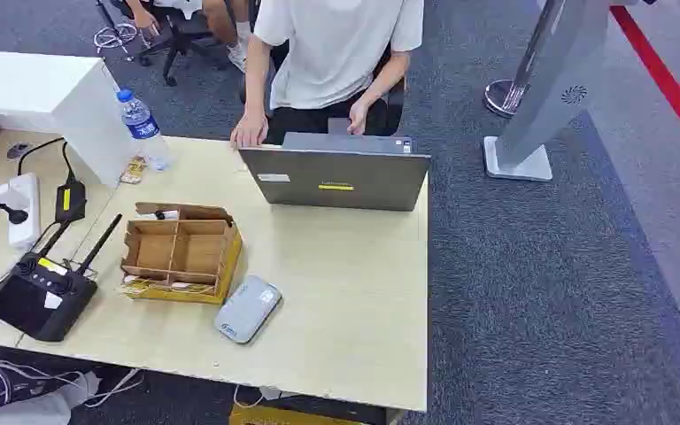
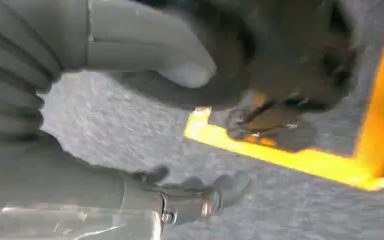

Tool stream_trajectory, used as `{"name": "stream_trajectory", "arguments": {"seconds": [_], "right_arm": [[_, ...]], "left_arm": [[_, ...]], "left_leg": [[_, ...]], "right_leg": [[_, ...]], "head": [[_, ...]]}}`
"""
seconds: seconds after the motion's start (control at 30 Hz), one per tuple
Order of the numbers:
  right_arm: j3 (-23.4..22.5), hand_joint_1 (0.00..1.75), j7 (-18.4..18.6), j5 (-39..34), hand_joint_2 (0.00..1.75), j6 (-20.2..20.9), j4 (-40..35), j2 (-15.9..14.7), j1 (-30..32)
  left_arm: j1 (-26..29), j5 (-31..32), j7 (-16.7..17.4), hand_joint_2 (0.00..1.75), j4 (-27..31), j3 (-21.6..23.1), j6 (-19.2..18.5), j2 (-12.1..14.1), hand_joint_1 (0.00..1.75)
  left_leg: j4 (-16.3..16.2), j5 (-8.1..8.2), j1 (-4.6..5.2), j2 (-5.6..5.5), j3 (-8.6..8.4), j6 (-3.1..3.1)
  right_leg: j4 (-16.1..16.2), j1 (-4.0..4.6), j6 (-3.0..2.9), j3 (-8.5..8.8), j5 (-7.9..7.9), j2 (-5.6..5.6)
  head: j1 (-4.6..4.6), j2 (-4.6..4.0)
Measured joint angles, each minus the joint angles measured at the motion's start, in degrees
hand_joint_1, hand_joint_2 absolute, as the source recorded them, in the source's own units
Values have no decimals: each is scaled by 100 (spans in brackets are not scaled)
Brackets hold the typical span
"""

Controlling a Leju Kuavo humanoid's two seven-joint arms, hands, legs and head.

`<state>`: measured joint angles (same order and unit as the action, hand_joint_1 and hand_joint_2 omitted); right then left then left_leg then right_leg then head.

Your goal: Pass the card to the sensor for recognition and then transmit it.

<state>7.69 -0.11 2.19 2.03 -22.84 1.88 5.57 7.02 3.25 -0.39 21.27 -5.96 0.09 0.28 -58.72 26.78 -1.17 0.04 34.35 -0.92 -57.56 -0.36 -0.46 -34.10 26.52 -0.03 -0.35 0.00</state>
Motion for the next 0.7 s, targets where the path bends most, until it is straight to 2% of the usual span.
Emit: {"name": "stream_trajectory", "arguments": {"seconds": [0.03,0.27,0.3,0.37,0.4,0.47,0.5,0.57,0.6,0.7], "right_arm": [[104,0,2,44,175,44,2,30,-52],[1080,0,-33,362,175,229,-28,207,-364],[1206,0,-48,411,175,236,-46,221,-413],[1448,0,-57,472,175,273,-66,258,-522],[1600,0,-66,505,175,357,-79,284,-585],[1909,0,-72,540,175,492,-103,407,-692],[2065,0,-74,581,175,540,-107,479,-739],[2349,0,-74,618,175,621,-127,586,-821],[2495,0,-74,620,175,653,-133,614,-860],[2884,0,-76,690,175,761,-136,673,-1007]], "left_arm": [[-19,68,-15,175,0,-96,-2,0,0],[-176,575,-120,175,-2,-920,-13,-2,0],[-196,639,-144,0,-7,-1046,-13,-2,0],[-246,761,-175,0,-13,-1278,-9,-2,0],[-272,837,-205,175,-20,-1422,-7,2,0],[-330,967,-260,175,-39,-1704,-7,4,0],[-355,1024,-287,0,-50,-1842,-7,4,0],[-400,1124,-352,0,-72,-2134,-29,7,0],[-420,1177,-398,175,-83,-2270,-66,7,0],[-494,1266,-569,175,-129,-2705,-186,-2,0]], "left_leg": [[0,-1,-1,0,0,-1],[0,-3,-1,-3,1,1],[0,-3,-1,-1,2,1],[0,-3,-1,-1,0,1],[0,-2,-1,1,-1,1],[0,-3,-1,-1,-2,1],[0,-3,-1,-1,-3,0],[0,-3,-2,-1,-2,0],[0,-3,-2,-2,-2,0],[0,-3,-2,-1,-1,0]], "right_leg": [[0,0,0,0,0,0],[-2,1,0,0,0,0],[-2,1,0,0,0,6],[-2,1,0,-1,-1,11],[-2,1,0,0,-1,8],[-2,1,0,-1,-1,6],[-2,1,0,0,-1,5],[-4,1,0,-1,0,2],[-4,2,-1,-1,0,2],[-4,2,-1,-1,0,4]], "head": [[4,0],[4,0],[2,0],[2,0],[9,0],[9,0],[7,0],[4,0],[7,0],[6,0]]}}
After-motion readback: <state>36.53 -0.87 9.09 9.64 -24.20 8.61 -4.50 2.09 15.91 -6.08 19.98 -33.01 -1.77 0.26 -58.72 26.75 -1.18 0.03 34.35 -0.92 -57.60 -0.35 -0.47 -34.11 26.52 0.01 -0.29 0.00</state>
